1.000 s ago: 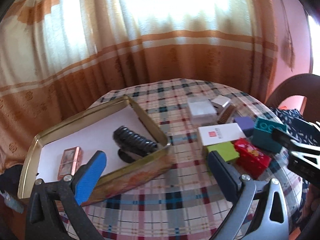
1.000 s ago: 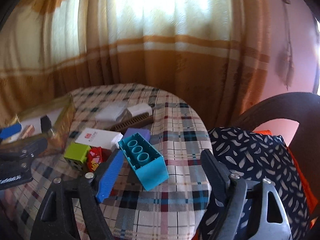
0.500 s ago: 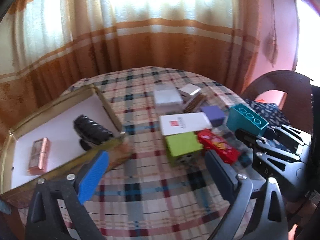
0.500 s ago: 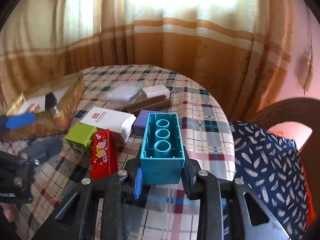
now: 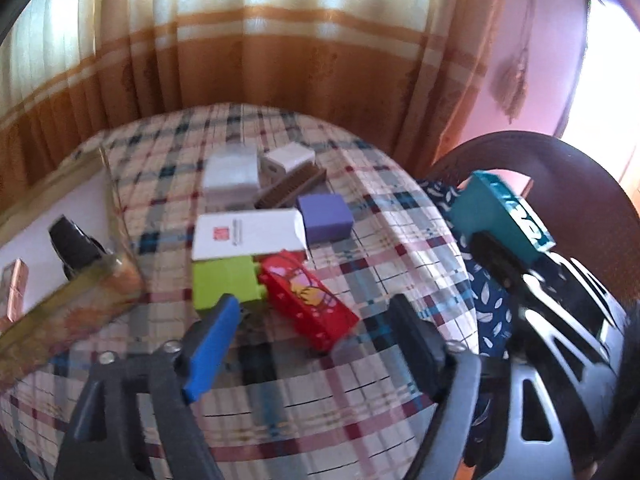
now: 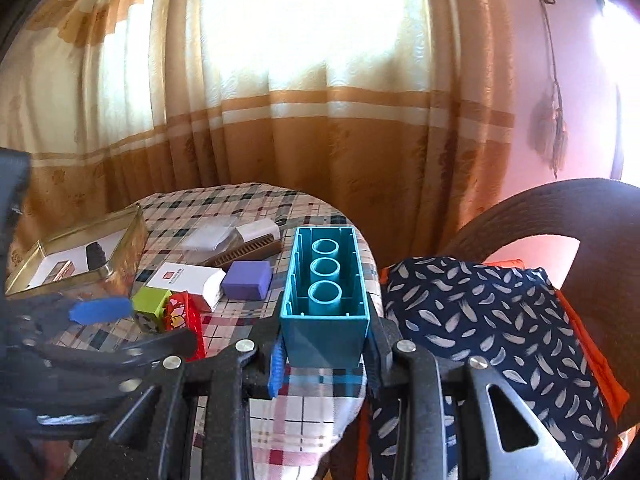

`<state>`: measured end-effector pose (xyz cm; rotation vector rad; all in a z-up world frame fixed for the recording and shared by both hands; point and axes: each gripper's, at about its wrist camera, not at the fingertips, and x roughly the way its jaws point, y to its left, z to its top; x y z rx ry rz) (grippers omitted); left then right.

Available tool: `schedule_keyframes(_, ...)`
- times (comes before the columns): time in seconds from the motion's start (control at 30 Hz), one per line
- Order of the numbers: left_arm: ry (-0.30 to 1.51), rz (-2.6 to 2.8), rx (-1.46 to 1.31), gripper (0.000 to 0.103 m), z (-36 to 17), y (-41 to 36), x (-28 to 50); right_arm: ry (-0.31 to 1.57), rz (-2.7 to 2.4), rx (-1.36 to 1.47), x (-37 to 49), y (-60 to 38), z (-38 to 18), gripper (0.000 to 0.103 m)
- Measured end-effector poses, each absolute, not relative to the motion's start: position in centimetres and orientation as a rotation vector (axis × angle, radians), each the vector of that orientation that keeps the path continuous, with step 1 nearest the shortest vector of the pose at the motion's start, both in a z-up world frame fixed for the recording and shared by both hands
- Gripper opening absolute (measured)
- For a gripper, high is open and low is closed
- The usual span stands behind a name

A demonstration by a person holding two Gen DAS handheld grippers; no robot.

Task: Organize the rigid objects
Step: 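Grasp the teal brick with the right tool while the left tool grasps the red brick, then carry the red brick into the tray with the left tool while the right tool carries the teal brick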

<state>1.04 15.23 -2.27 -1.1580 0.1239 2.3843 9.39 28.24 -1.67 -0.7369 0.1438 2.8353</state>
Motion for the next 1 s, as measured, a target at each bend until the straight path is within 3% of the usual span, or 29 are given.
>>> schedule_keyframes(0.4,0.151,2.433,-1.258,0.060,-4.7,17.4,-0.7,0.180,2.830,-0.730,9.9,29.0,-1.7,0.034)
schedule_keyframes(0.47,0.130,2.414,-1.248,0.049,-4.6,17.3,-0.7,0.177,2.830,-0.733,9.9,28.9,-1.7,0.034)
schedule_keyframes(0.5,0.122,2.399,-1.243,0.031,-4.6,17.2,-0.9,0.180,2.831,-0.736,9.9,28.8,-1.7,0.034)
schedule_keyframes(0.53,0.127,2.391,-1.240,0.022,-4.6,17.2,-0.9,0.185,2.832,-0.736,9.9,28.8,-1.8,0.034)
schedule_keyframes(0.8,0.032,2.276,-1.209,0.022,-4.3,15.6,-0.7,0.183,2.835,-0.715,10.3,28.1,-1.1,0.034)
schedule_keyframes(1.0,-0.056,2.195,-1.015,0.022,-1.7,13.1,0.6,0.170,2.834,-0.679,10.6,27.3,-0.4,0.034)
